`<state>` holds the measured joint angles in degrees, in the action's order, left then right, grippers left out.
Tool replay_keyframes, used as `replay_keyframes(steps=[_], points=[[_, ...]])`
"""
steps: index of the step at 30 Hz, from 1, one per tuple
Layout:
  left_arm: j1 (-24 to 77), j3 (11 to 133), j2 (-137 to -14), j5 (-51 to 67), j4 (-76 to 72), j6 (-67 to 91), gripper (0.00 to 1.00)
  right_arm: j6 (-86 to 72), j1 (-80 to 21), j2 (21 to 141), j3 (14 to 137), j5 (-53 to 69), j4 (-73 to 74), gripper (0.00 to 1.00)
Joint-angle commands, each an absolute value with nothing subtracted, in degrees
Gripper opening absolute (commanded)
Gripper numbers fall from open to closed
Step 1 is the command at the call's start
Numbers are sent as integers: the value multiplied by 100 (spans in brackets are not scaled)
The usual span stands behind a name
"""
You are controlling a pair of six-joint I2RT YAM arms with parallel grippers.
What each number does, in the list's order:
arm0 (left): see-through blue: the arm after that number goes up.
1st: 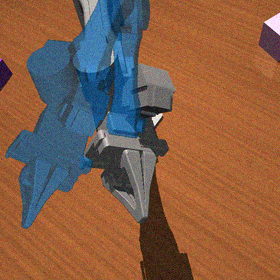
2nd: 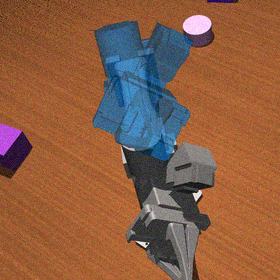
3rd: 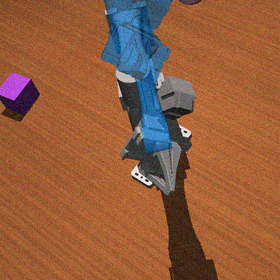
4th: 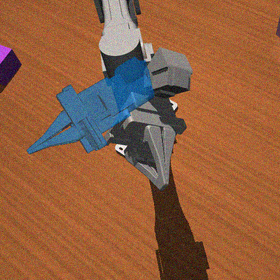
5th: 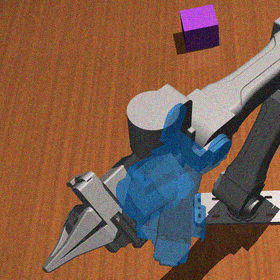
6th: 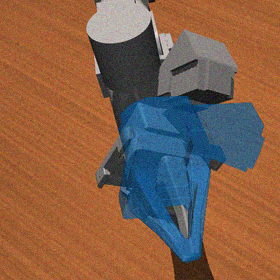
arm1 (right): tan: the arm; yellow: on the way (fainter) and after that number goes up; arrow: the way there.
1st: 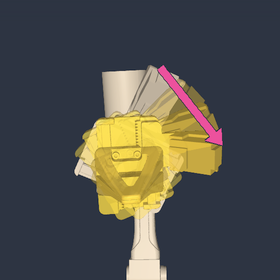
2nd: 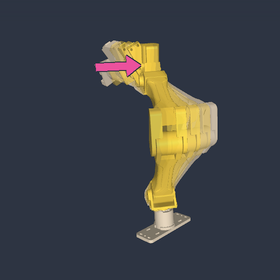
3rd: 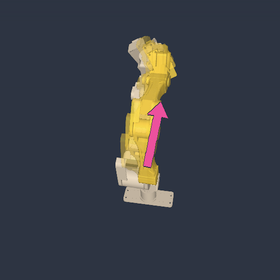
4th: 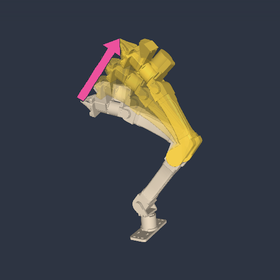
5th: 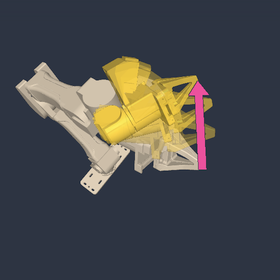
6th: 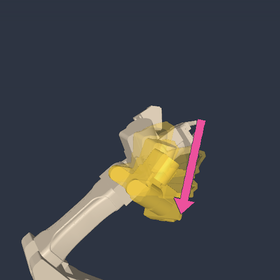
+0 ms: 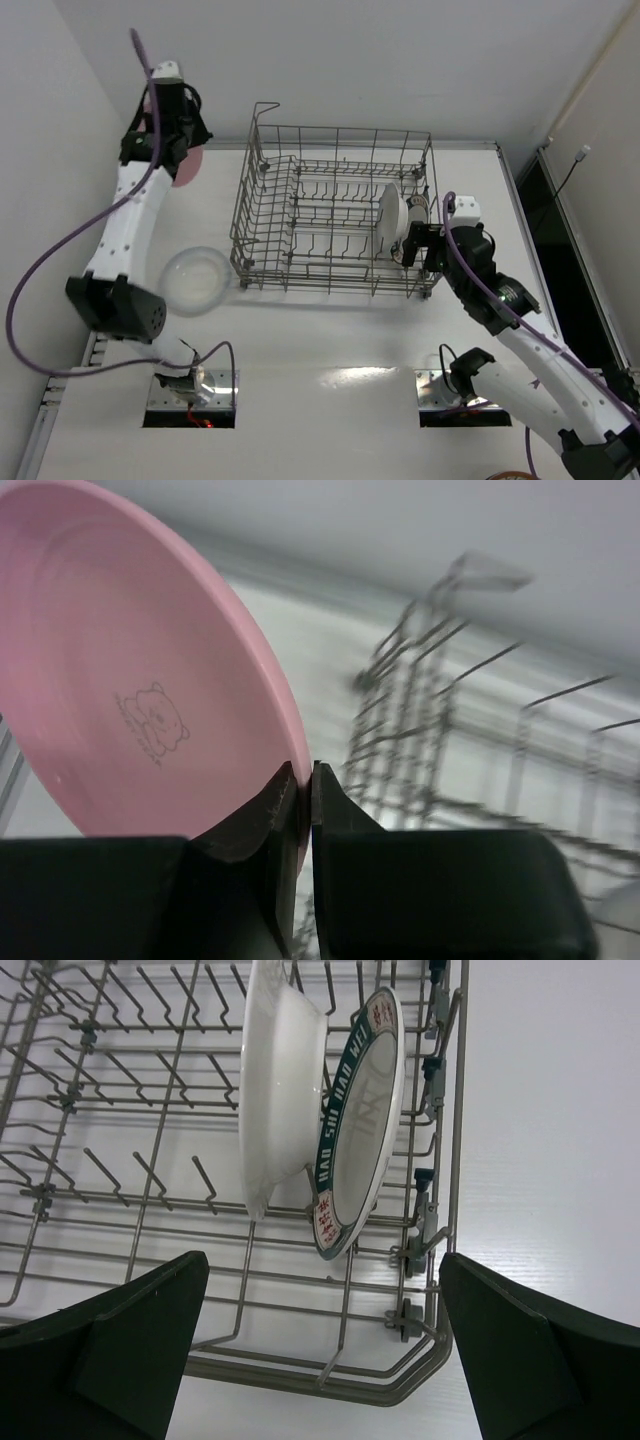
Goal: Load the plates into the dish rack
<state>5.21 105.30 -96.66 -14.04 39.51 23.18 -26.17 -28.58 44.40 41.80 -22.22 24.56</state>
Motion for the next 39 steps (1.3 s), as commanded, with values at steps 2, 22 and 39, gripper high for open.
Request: replay_keyframes(steps=[2, 22, 39], points=[[589, 10276, -8448, -556, 3111, 2628, 0, -2760, -2821, 4069, 4192, -2416, 2364, 100], [3075, 9026, -7848, 3278, -1248, 4791, 0, -3349, -2821, 3270, 4069, -3120, 2830, 100], [3524, 7709, -9149, 3674, -2891, 5616, 0, -3349, -2821, 2549, 4113, -3401, 3006, 100]])
